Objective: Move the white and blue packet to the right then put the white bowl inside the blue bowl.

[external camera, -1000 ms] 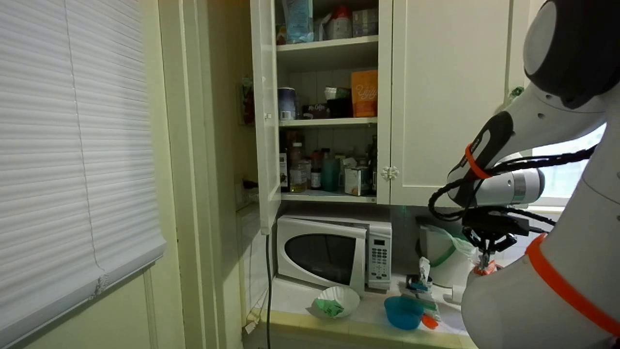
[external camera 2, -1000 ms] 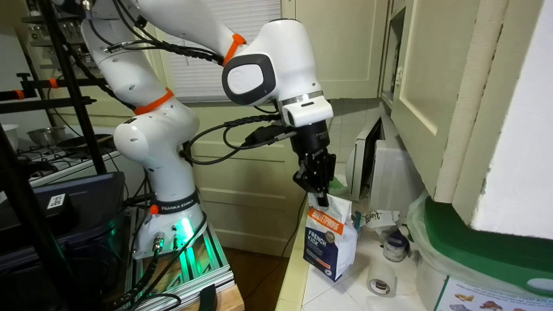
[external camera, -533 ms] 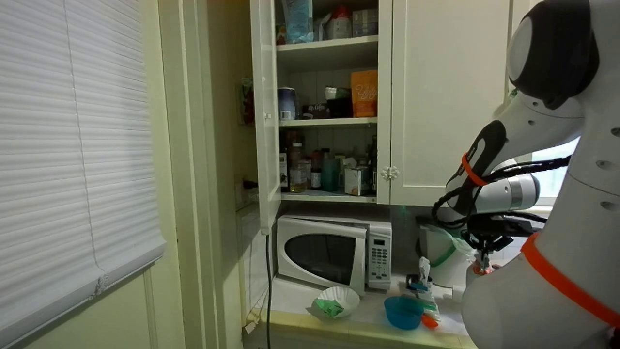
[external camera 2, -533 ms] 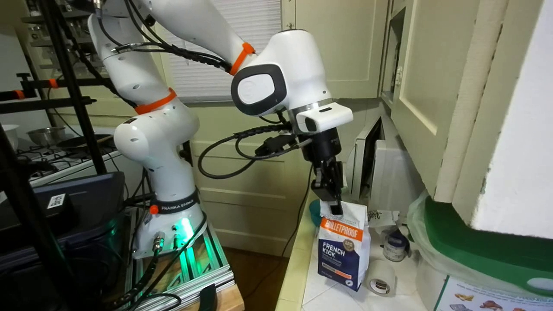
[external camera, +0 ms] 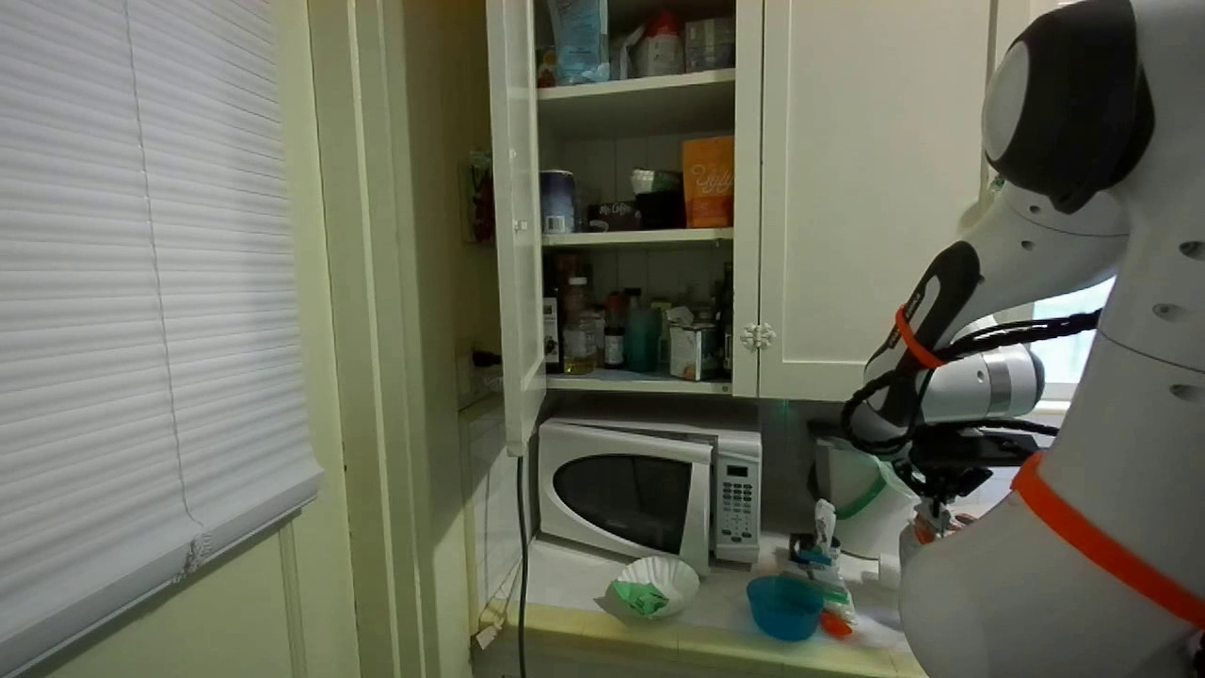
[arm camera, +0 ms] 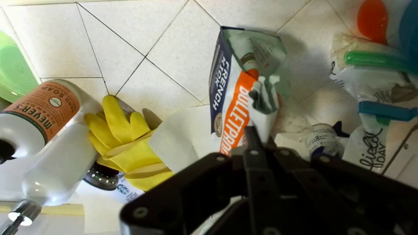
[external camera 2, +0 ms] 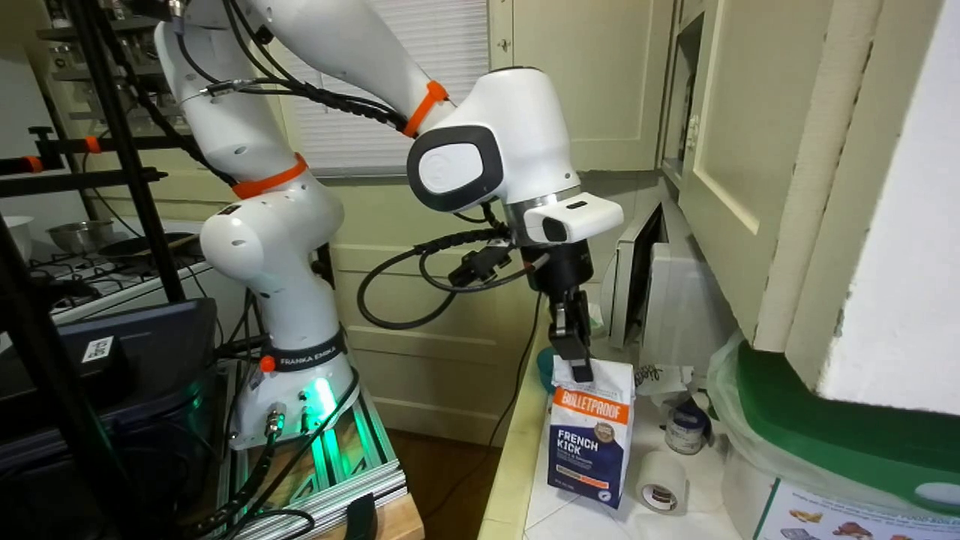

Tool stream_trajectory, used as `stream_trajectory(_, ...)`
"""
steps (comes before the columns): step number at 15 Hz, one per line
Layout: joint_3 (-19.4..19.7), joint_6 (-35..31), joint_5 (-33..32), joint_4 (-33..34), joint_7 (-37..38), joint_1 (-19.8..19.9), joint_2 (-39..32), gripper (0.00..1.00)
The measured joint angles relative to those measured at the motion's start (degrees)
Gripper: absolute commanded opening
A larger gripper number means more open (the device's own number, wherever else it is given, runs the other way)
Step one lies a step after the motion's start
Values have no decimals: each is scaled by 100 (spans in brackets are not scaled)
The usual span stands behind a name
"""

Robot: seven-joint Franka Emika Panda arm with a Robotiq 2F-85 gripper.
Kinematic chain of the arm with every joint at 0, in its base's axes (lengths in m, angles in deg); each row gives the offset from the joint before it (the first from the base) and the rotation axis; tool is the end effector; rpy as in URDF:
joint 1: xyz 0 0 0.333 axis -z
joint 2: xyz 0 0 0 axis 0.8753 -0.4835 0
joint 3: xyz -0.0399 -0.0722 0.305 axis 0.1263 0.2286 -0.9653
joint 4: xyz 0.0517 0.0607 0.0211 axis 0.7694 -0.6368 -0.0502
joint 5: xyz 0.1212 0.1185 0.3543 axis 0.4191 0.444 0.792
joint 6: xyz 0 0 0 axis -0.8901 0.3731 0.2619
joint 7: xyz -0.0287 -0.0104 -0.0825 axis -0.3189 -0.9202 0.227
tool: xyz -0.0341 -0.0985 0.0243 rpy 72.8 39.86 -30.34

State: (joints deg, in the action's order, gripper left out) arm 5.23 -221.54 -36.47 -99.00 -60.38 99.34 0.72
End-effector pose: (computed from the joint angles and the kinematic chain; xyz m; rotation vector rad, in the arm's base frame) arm 0.2612 -0.3493 0.3621 2.6913 -1.1340 0.3427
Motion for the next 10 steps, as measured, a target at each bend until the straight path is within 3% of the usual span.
stream_trajectory(6, 138, -48, 71, 0, -116, -291, -115, 1)
stream_trajectory(7, 155, -64, 75, 0, -116, -328, -141, 23)
stream_trajectory(10, 194, -118, 78, 11, -115, -404, -226, 43)
